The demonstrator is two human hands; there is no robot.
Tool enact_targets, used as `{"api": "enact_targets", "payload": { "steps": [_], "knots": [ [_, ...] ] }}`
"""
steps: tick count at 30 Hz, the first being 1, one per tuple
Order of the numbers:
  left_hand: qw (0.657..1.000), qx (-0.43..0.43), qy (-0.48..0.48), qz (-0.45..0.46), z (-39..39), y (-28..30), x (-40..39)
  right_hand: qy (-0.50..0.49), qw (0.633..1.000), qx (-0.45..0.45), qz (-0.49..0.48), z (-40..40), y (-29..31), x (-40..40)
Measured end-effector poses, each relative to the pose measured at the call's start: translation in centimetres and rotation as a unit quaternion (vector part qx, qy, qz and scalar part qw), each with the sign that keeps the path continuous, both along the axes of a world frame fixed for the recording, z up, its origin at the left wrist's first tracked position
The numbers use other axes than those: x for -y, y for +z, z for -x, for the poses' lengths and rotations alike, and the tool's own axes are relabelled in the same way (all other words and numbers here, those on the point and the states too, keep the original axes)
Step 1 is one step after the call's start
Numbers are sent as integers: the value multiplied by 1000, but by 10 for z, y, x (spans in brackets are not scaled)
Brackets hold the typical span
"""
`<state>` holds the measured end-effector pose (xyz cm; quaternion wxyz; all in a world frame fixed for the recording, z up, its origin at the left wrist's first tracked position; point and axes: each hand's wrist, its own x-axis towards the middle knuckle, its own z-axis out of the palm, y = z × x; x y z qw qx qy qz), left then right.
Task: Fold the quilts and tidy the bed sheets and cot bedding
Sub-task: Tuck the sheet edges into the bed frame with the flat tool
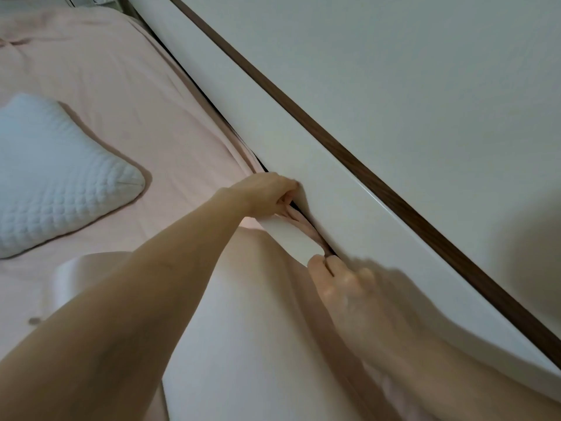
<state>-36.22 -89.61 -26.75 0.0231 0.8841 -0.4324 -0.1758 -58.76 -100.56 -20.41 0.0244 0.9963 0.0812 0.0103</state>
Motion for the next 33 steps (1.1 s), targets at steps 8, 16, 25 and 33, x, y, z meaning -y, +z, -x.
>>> {"api": "enact_targets", "payload": {
  "steps": [8, 16, 25, 33],
  "knots": [
    [997, 79, 7, 10, 7, 14, 15, -60, 994, 83, 29, -1, -17, -9],
    [994, 26, 56, 86, 13, 14, 16, -166, 985, 50, 8, -59, -53, -44],
    [968, 29, 226, 101, 9, -3, -28, -195, 963, -68, -175, -154, -63, -44],
    [927, -97, 363, -18, 11, -25, -52, -168, 970, -162, -66, -123, -49, -10]
  ]
}}
